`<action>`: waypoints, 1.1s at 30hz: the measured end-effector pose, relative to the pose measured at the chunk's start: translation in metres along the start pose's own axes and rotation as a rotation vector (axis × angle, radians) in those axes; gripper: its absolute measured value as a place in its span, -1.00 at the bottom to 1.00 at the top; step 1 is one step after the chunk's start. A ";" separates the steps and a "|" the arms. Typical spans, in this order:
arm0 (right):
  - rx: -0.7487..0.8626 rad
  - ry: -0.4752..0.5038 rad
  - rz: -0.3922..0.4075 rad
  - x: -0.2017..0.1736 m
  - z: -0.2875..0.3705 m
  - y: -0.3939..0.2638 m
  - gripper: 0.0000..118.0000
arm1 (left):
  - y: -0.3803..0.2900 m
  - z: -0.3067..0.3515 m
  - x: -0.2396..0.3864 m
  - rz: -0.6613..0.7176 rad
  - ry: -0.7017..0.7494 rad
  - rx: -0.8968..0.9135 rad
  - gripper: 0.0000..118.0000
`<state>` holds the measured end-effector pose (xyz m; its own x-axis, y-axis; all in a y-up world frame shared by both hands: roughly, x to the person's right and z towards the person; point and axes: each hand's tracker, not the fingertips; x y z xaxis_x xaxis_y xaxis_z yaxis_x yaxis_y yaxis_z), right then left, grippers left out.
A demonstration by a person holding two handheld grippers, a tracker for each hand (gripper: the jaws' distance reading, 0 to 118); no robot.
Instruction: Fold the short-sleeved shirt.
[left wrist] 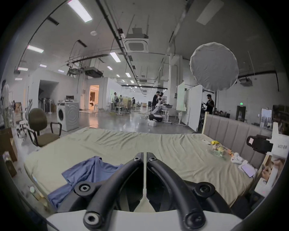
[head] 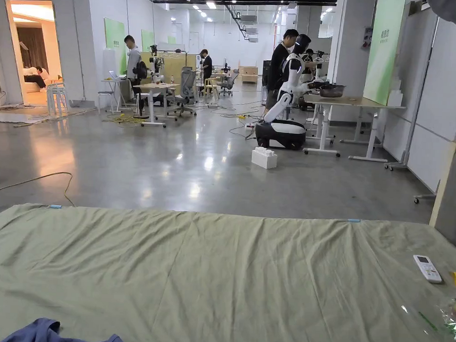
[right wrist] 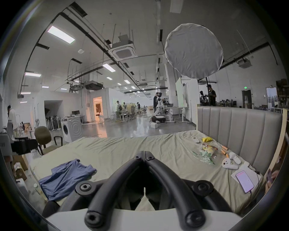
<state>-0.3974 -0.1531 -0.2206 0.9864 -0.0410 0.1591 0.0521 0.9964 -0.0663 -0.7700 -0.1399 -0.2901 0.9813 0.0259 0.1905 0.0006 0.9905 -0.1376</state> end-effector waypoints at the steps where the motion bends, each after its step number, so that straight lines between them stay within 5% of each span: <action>1: -0.002 -0.004 0.010 -0.001 0.000 -0.001 -1.00 | 0.001 0.000 0.000 -0.002 -0.009 0.000 -0.96; 23: -0.048 0.040 0.010 0.001 -0.009 -0.008 -1.00 | 0.005 -0.022 -0.039 0.011 -0.051 -0.033 -0.95; 25: -0.079 0.042 0.008 0.002 -0.012 -0.013 -1.00 | 0.001 -0.035 -0.058 -0.014 -0.041 -0.098 -0.68; 28: -0.156 0.043 -0.018 0.004 -0.018 -0.024 -1.00 | -0.015 -0.059 -0.091 0.047 -0.027 -0.215 0.18; 33: -0.215 0.049 -0.011 0.004 -0.024 -0.038 -1.00 | -0.062 -0.123 -0.145 0.120 0.015 -0.434 0.39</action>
<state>-0.3920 -0.1931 -0.2415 0.9917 -0.0608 0.1129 0.0899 0.9575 -0.2740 -0.8886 -0.2218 -0.4286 0.9820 0.1325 0.1347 -0.0363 0.8319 -0.5537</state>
